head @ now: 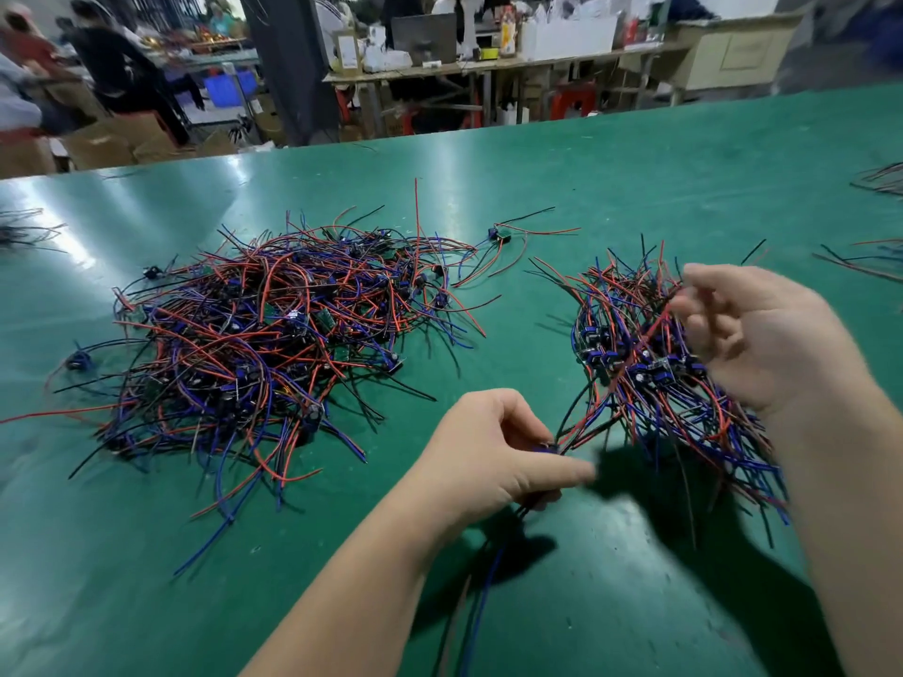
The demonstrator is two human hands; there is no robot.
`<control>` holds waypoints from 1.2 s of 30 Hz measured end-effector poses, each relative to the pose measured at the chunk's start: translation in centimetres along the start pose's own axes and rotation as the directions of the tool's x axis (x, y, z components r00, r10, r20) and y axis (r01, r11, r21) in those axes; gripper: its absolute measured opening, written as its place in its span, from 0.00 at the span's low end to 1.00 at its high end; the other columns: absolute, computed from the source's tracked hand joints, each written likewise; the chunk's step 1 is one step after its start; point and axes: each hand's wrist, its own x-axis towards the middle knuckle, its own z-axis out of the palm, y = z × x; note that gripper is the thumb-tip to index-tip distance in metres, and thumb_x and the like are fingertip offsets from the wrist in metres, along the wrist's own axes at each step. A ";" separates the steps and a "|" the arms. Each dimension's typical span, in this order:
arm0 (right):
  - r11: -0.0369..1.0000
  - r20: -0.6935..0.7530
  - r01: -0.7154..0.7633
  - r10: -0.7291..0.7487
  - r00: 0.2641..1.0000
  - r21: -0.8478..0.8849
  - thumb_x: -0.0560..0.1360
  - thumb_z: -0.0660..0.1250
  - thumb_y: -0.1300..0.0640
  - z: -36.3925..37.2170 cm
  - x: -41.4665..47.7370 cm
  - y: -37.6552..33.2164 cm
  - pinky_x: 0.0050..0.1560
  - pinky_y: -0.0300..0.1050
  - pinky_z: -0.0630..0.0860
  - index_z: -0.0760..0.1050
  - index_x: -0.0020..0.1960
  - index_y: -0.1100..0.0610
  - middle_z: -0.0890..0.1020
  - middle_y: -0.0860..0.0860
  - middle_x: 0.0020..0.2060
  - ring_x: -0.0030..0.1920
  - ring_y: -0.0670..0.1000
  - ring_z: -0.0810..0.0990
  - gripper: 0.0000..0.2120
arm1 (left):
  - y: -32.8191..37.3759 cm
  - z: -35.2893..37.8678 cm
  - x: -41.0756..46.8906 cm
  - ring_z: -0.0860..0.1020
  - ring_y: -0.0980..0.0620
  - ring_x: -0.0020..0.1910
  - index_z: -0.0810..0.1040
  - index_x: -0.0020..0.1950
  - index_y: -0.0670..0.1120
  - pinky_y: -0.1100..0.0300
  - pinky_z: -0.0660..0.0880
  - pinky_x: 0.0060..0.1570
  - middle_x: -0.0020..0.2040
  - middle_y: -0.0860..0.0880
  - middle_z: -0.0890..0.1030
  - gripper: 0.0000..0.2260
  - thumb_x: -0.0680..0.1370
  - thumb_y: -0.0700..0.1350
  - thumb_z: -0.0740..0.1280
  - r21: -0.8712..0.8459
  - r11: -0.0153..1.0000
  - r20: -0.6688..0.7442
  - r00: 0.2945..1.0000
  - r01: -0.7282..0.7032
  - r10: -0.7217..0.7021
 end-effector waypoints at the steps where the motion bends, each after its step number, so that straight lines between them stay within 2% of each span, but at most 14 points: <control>1: 0.997 -0.042 0.019 -0.016 0.999 0.080 0.73 0.68 0.62 -0.5 0.4 -0.5 0.23 0.28 0.69 0.71 0.38 0.57 0.78 0.47 0.21 0.25 0.42 0.79 0.08 | 0.0 0.0 0.0 0.75 0.51 0.21 0.69 0.37 0.44 0.64 0.70 0.23 0.24 0.49 0.77 0.18 0.63 0.36 0.80 0.026 1.000 -0.009 1.000 0.005 -0.005; 4: 0.961 -0.107 0.076 -0.049 0.993 0.266 0.75 0.67 0.60 -1.8 1.1 -1.4 0.29 0.29 0.73 0.69 0.41 0.57 0.80 0.48 0.24 0.29 0.42 0.81 0.08 | -0.1 0.0 0.2 0.74 0.52 0.21 0.71 0.37 0.43 0.64 0.70 0.23 0.25 0.47 0.76 0.18 0.62 0.38 0.81 -0.025 1.000 -0.081 0.997 0.004 -0.006; 8: 0.964 -0.088 -0.003 0.027 0.996 0.266 0.79 0.61 0.54 -1.2 0.7 -1.1 0.25 0.30 0.70 0.67 0.39 0.55 0.75 0.48 0.27 0.25 0.42 0.76 0.11 | 0.2 -0.3 0.9 0.74 0.52 0.21 0.71 0.39 0.42 0.64 0.72 0.24 0.25 0.50 0.76 0.21 0.57 0.44 0.81 -0.178 0.984 -0.227 0.974 -0.029 -0.012; 10: 0.993 0.029 -0.040 0.037 0.999 0.108 0.79 0.60 0.53 -0.4 -0.2 -1.1 0.21 0.32 0.68 0.69 0.38 0.55 0.74 0.48 0.25 0.22 0.43 0.73 0.11 | 0.5 -0.8 1.1 0.76 0.52 0.22 0.72 0.40 0.41 0.64 0.74 0.25 0.25 0.50 0.76 0.22 0.55 0.47 0.79 -0.279 0.959 -0.271 0.962 -0.044 -0.035; 13: 0.965 0.352 0.089 0.004 0.936 -0.247 0.71 0.68 0.56 1.3 -2.2 0.1 0.22 0.36 0.72 0.76 0.43 0.57 0.79 0.54 0.29 0.23 0.49 0.76 0.05 | 0.9 -1.2 1.1 0.80 0.53 0.27 0.75 0.42 0.40 0.66 0.75 0.26 0.28 0.49 0.79 0.20 0.57 0.48 0.76 -0.378 0.925 -0.250 0.966 -0.032 -0.069; 15: 0.859 0.544 0.257 0.029 0.839 -0.443 0.66 0.72 0.54 2.3 -3.5 1.7 0.29 0.41 0.77 0.80 0.49 0.54 0.81 0.57 0.35 0.29 0.52 0.80 0.12 | 1.1 -1.1 1.2 0.81 0.53 0.29 0.78 0.41 0.40 0.66 0.76 0.28 0.31 0.47 0.80 0.20 0.57 0.52 0.75 -0.402 0.915 -0.216 0.974 -0.024 -0.069; 18: 0.562 0.649 0.545 -0.019 0.760 -0.622 0.65 0.77 0.53 3.2 -4.3 4.1 0.35 0.38 0.74 0.82 0.49 0.48 0.81 0.49 0.37 0.32 0.45 0.78 0.13 | 1.3 -1.1 1.2 0.79 0.54 0.30 0.84 0.35 0.44 0.63 0.79 0.33 0.36 0.47 0.82 0.20 0.59 0.61 0.71 -0.386 0.922 -0.174 0.983 -0.008 -0.064; 20: 0.477 0.620 0.600 -0.138 0.773 -0.642 0.66 0.77 0.54 3.3 -4.1 4.7 0.35 0.34 0.72 0.82 0.46 0.46 0.81 0.45 0.35 0.30 0.41 0.76 0.10 | 1.4 -1.3 1.1 0.80 0.54 0.31 0.85 0.38 0.45 0.60 0.80 0.37 0.37 0.47 0.83 0.25 0.59 0.65 0.68 -0.396 0.918 -0.144 0.986 0.018 -0.082; 25: 0.621 0.560 0.555 -0.214 0.800 -0.554 0.67 0.74 0.63 2.9 -3.7 4.3 0.46 0.51 0.81 0.81 0.43 0.50 0.84 0.50 0.37 0.38 0.50 0.84 0.09 | 2.0 -1.7 0.7 0.83 0.49 0.48 0.82 0.55 0.46 0.57 0.79 0.45 0.52 0.46 0.84 0.31 0.66 0.66 0.59 -0.432 0.901 -0.001 0.999 0.044 -0.049; 28: 0.684 0.534 0.562 -0.290 0.795 -0.465 0.68 0.72 0.69 2.8 -3.7 3.1 0.48 0.46 0.81 0.81 0.44 0.51 0.85 0.50 0.40 0.40 0.50 0.84 0.13 | 2.2 -1.8 0.4 0.81 0.48 0.56 0.81 0.58 0.48 0.56 0.79 0.46 0.57 0.48 0.83 0.30 0.68 0.65 0.57 -0.463 0.886 0.043 0.999 0.020 0.000; 30: 0.673 0.431 0.586 -0.411 0.803 -0.451 0.68 0.72 0.68 2.0 -3.4 1.4 0.45 0.39 0.80 0.82 0.45 0.50 0.86 0.48 0.40 0.39 0.46 0.84 0.14 | 2.3 -2.0 0.4 0.81 0.48 0.56 0.81 0.58 0.47 0.57 0.80 0.44 0.56 0.46 0.83 0.30 0.67 0.65 0.58 -0.467 0.884 0.039 0.999 0.013 0.006; 33: 0.568 0.302 0.548 -0.473 0.828 -0.614 0.68 0.74 0.64 -0.1 -2.0 -1.1 0.43 0.40 0.81 0.81 0.44 0.47 0.85 0.46 0.38 0.38 0.46 0.84 0.13 | 2.2 -2.4 0.5 0.81 0.47 0.55 0.82 0.56 0.46 0.57 0.80 0.43 0.55 0.45 0.83 0.29 0.67 0.63 0.59 -0.475 0.880 0.007 1.000 -0.013 0.018; 34: 0.492 0.284 0.488 -0.433 0.855 -0.721 0.68 0.74 0.63 -0.9 -1.4 -1.5 0.43 0.44 0.81 0.80 0.43 0.46 0.85 0.46 0.37 0.38 0.47 0.84 0.12 | 2.2 -2.5 0.5 0.82 0.47 0.54 0.82 0.55 0.46 0.57 0.80 0.43 0.55 0.45 0.83 0.28 0.67 0.63 0.60 -0.473 0.881 -0.004 1.000 -0.021 0.022; 36: 0.254 0.245 0.311 -0.259 0.934 -0.916 0.69 0.74 0.59 -2.3 -0.5 -1.4 0.40 0.41 0.75 0.80 0.45 0.46 0.83 0.46 0.37 0.39 0.48 0.82 0.10 | 2.2 -2.6 0.6 0.82 0.47 0.53 0.82 0.54 0.45 0.57 0.80 0.42 0.54 0.45 0.83 0.27 0.67 0.62 0.60 -0.460 0.887 -0.017 1.000 -0.026 0.020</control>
